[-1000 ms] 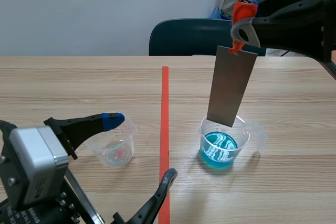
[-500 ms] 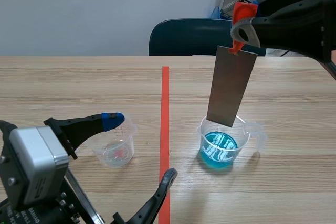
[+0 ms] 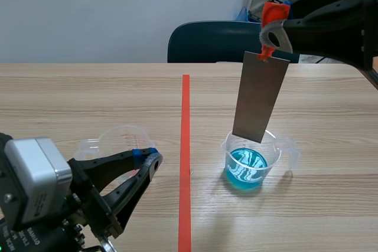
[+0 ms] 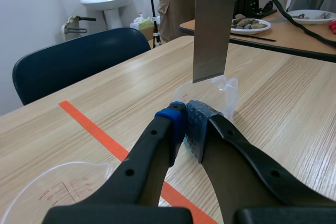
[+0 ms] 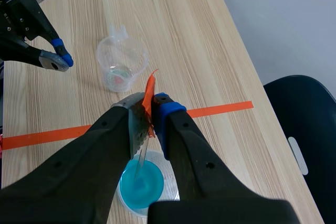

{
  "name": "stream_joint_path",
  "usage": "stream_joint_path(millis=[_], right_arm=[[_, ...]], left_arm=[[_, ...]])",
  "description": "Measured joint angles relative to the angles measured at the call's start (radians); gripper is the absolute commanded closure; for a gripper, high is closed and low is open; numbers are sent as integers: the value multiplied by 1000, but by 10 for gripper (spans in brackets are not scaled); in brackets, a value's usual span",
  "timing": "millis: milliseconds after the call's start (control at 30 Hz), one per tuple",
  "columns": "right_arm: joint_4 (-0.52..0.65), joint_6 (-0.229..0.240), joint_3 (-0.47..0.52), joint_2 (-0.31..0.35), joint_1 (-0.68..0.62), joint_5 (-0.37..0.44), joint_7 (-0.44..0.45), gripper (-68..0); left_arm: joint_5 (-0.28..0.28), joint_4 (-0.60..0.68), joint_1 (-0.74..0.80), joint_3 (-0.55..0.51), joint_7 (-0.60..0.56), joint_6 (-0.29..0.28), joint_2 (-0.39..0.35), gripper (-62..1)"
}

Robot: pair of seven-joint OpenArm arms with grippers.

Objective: Do the redox reaction experiment

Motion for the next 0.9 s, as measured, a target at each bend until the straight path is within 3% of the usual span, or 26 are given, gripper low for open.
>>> stream_joint_path(millis=[200,500,667,900], right_arm=[[0,0,0,0,0,0,0,-6],[0,0,0,0,0,0,0,-6],[0,0,0,0,0,0,0,-6],[0,0,0,0,0,0,0,-6]], left_arm=[[0,0,-65,24,26,-15,0,-29],[-25,0,-277,140,246,-15,0,-29],[-64,0,-338,186,295,-15,0,-29],[-63,-33,-397,257,311,-14,8,-27]])
